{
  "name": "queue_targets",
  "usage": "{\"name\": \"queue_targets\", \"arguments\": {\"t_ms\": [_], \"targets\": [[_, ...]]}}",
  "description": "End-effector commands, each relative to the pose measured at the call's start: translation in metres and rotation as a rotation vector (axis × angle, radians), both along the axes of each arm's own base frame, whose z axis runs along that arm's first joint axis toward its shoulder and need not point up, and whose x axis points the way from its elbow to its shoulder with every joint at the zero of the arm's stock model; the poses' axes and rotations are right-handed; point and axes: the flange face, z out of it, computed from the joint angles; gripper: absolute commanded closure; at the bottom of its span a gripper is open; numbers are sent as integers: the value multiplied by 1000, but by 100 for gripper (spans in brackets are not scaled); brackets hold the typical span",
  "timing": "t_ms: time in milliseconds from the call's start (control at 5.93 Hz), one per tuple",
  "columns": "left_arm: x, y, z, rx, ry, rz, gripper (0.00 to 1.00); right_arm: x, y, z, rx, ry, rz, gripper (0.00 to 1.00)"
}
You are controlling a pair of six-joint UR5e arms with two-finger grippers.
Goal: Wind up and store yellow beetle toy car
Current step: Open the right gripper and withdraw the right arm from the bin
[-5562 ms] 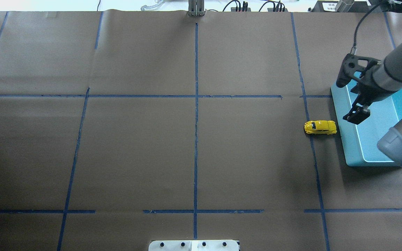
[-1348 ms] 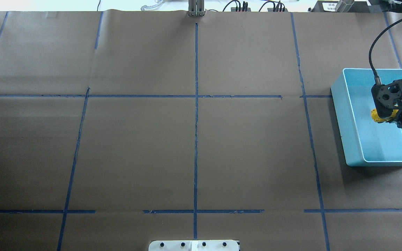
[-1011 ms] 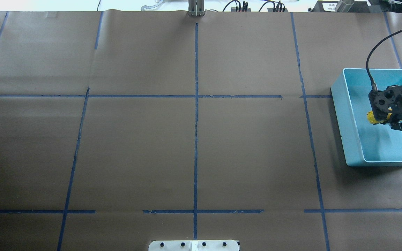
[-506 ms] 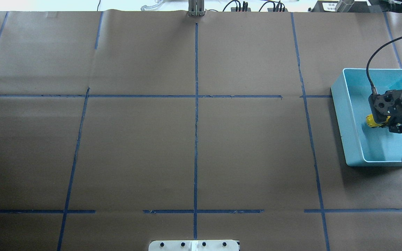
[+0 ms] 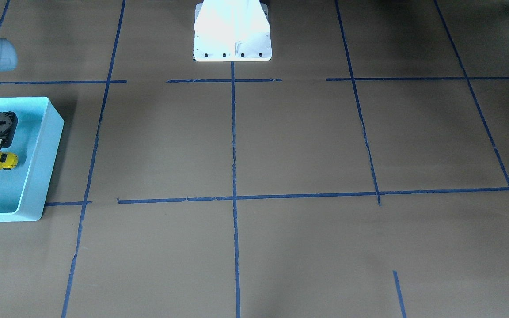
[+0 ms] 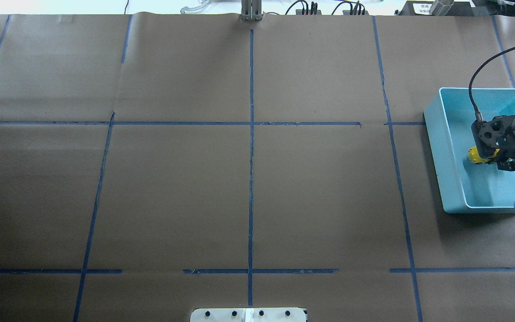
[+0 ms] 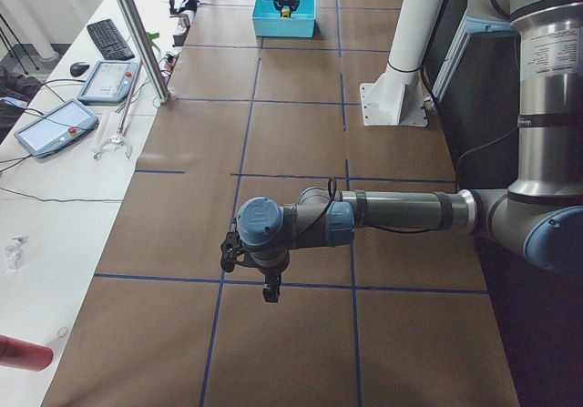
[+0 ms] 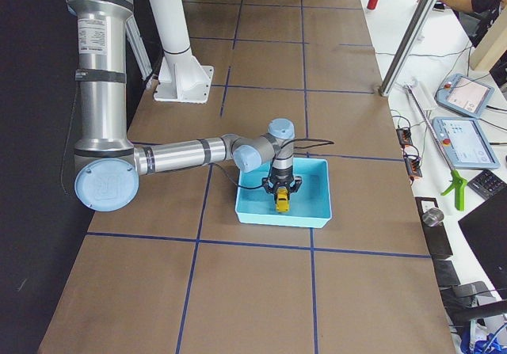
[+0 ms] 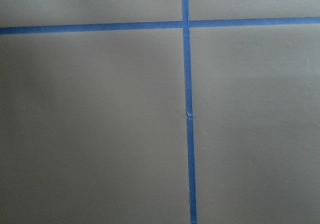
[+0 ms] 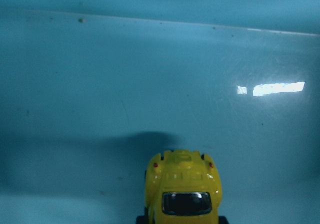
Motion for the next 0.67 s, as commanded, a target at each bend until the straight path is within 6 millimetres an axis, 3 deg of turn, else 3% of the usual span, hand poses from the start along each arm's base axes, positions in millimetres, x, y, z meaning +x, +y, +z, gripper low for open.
{"name": "queue_targets", "arguments": {"t_ms": [0, 169, 337, 506], "targets": [[0, 0, 0, 0, 0, 0, 0, -2, 2, -4, -12, -25, -10, 15], [0, 0, 0, 1, 0, 1, 0, -3, 4, -11, -24, -64, -25, 1], [0, 0, 1, -2, 0, 0, 0, 19, 7, -34, -8, -112, -3, 1], [0, 0, 0, 0, 0, 0, 0, 76, 29, -46, -17, -150, 67, 1]]}}
